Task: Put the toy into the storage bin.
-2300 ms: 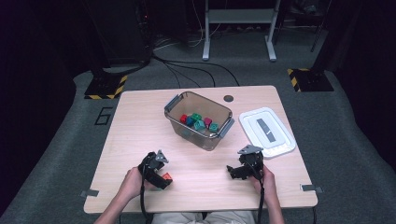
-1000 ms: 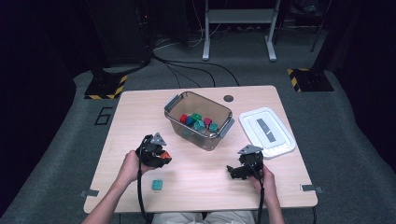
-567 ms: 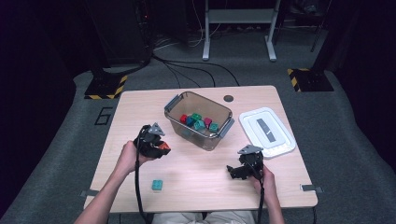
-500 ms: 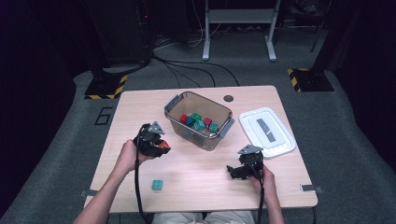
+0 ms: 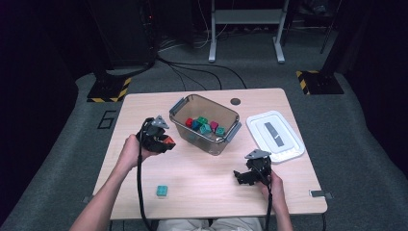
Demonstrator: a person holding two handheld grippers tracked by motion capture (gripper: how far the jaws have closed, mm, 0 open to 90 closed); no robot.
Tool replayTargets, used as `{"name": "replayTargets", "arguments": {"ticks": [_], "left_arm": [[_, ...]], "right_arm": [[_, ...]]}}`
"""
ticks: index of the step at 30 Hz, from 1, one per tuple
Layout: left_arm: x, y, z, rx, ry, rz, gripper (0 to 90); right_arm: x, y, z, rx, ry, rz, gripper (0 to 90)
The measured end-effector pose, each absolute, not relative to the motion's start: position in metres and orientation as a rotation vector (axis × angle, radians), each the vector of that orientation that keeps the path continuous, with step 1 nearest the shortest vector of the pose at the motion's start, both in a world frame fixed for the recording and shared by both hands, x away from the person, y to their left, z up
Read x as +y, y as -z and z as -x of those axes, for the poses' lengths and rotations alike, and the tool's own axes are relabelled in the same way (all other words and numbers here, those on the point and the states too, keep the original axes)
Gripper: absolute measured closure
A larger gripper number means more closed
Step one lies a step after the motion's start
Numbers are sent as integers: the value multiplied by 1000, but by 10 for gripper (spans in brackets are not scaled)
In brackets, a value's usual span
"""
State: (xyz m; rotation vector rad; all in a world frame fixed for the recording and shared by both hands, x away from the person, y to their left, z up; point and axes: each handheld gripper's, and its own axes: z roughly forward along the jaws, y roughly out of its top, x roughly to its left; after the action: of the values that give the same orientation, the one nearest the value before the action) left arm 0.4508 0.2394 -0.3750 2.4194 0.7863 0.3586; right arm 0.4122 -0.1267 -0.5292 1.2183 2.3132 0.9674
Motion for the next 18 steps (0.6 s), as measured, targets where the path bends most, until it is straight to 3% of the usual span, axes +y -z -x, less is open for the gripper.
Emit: {"name": "replayTargets", "arguments": {"ticks": [18], "left_arm": [[226,344,-472,764,-404,-2417,589]], "right_arm": [[-127,529,-412,2313,-968,-1218,0]]}}
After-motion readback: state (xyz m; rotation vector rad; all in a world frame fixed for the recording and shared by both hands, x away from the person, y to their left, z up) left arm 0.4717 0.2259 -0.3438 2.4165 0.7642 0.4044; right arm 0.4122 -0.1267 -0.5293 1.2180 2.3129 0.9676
